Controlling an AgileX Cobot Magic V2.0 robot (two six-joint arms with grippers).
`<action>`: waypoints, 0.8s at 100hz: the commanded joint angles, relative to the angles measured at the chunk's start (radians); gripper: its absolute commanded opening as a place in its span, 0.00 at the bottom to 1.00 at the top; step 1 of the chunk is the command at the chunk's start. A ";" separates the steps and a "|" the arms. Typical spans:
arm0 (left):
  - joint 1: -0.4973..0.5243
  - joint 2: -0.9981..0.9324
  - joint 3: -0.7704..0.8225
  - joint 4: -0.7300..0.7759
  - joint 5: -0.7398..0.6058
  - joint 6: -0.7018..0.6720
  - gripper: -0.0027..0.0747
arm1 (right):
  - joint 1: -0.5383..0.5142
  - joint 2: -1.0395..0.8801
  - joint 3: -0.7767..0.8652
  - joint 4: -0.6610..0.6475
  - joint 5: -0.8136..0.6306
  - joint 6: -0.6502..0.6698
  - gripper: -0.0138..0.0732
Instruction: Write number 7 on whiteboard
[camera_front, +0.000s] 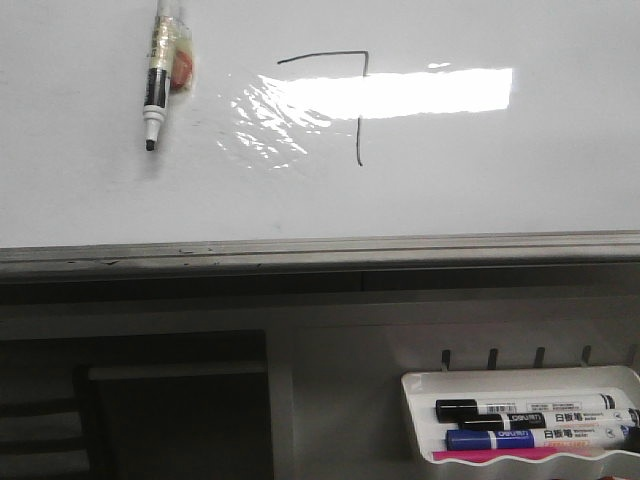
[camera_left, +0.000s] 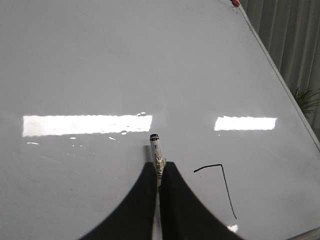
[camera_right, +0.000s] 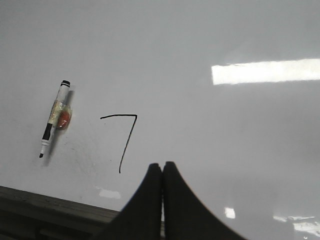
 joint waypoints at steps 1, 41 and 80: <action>0.007 0.012 -0.028 0.147 -0.048 -0.021 0.01 | -0.004 0.009 -0.024 0.034 -0.028 -0.013 0.08; 0.413 -0.007 0.080 0.761 0.012 -0.695 0.01 | -0.004 0.009 -0.024 0.034 -0.030 -0.013 0.08; 0.544 -0.134 0.199 0.882 0.109 -0.793 0.01 | -0.004 0.009 -0.024 0.034 -0.030 -0.013 0.08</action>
